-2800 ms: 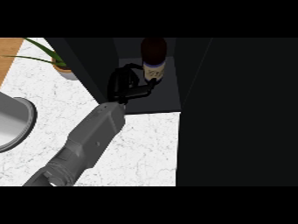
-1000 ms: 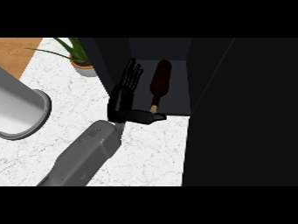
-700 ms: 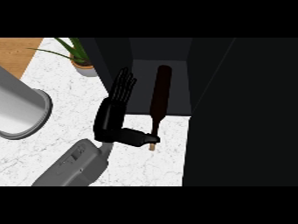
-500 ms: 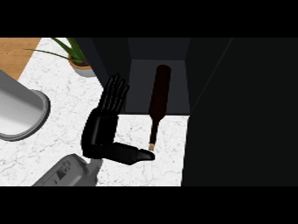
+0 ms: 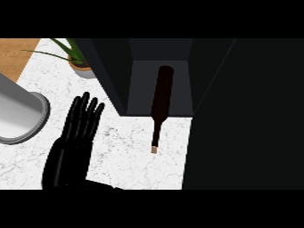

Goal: Pick up the wine, place it into the cabinet and close the cabinet

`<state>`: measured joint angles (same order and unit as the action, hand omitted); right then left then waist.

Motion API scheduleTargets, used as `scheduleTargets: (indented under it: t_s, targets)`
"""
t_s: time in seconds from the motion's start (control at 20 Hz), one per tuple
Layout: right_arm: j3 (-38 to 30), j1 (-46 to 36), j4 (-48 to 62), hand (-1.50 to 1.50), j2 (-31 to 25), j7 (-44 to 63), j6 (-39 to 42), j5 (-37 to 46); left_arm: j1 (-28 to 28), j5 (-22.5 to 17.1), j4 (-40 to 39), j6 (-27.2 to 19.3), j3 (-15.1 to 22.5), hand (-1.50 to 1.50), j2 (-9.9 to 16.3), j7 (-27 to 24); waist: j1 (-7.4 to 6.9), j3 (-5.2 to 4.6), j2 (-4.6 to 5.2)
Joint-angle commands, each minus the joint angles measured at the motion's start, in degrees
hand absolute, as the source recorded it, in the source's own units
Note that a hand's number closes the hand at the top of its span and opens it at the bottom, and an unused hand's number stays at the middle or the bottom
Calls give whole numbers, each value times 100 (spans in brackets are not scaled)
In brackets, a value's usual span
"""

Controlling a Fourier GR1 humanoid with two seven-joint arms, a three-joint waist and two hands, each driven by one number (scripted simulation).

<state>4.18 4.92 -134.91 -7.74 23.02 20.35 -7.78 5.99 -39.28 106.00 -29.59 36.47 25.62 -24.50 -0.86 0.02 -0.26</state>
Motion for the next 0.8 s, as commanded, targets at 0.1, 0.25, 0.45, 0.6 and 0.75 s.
scheduleTargets:
  t_s: [0.1,0.25,0.45,0.6,0.75]
  targets:
    - [514,277,-171,150,-297,154,626,-231,-1280,-40,1312,-41,-447,-150,874,-13,-44,-1,-7]
    - [973,341,-358,150,-172,762,493,-644,-1565,-22,1548,44,-704,-150,1071,-39,-25,-5,6]
    - [1789,486,-795,150,103,1156,262,-439,-2270,-543,1541,684,-1492,-150,1284,-401,-11,-10,0]
    - [2228,322,-983,150,274,1438,29,-265,-2914,-746,1731,1082,-1908,-150,1474,-583,-25,-11,-7]
    - [2907,515,-1110,150,346,1559,-112,287,-3476,-1051,1972,1509,-2533,-150,1747,-622,-36,-11,-31]
